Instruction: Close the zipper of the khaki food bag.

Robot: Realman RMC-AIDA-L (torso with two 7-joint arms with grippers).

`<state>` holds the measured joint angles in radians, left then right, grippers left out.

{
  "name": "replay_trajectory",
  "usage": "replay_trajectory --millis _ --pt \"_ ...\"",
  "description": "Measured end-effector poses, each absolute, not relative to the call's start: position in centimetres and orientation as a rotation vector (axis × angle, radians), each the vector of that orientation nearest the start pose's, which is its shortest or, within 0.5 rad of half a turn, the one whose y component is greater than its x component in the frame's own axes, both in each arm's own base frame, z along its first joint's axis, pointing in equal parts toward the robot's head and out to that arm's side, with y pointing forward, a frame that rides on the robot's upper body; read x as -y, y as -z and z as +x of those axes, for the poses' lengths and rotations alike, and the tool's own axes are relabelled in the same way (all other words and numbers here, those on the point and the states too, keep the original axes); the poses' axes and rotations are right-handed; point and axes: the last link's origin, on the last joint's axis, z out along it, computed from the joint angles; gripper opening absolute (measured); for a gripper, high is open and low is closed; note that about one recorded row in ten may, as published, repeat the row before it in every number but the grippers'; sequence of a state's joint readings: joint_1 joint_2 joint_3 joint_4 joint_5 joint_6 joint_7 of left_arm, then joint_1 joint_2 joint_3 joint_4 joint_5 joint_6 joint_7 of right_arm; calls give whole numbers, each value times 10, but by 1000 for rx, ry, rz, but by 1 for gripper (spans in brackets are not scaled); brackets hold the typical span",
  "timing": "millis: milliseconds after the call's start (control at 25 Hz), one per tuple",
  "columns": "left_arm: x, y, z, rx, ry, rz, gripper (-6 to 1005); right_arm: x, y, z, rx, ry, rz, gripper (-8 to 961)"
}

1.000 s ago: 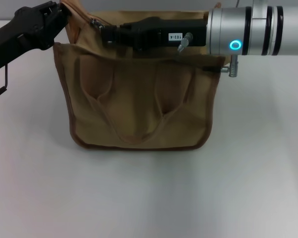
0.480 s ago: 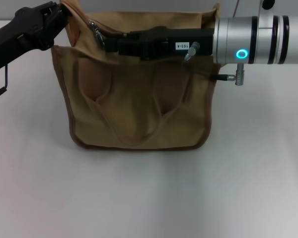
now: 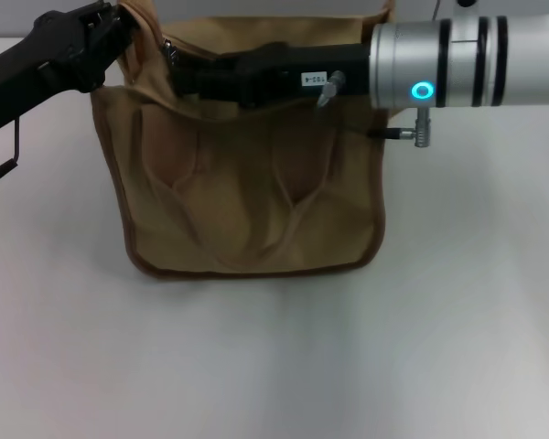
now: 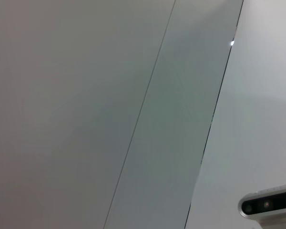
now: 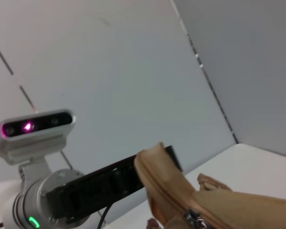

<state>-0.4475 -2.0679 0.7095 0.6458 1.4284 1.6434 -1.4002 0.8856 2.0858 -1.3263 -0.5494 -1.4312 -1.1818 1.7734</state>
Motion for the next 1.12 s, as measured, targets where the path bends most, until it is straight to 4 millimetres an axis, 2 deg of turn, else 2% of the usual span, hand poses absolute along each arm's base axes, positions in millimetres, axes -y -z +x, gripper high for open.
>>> replay_trajectory --millis 320,720,960,1120 --pt "-335 -57 -235 569 1350 -2313 24 -395 79 74 -737 -841 -2926 279" --pt "-333 -59 -239 578 1347 -2299 24 -391 66 89 -757 -900 -2865 97" --pt "-333 -59 -239 577 1348 -2300 24 -392 61 89 -751 -917 -2857 7" --pt "-332 -59 -240 580 1346 -2298 23 -391 59 89 -750 -931 -2861 6"
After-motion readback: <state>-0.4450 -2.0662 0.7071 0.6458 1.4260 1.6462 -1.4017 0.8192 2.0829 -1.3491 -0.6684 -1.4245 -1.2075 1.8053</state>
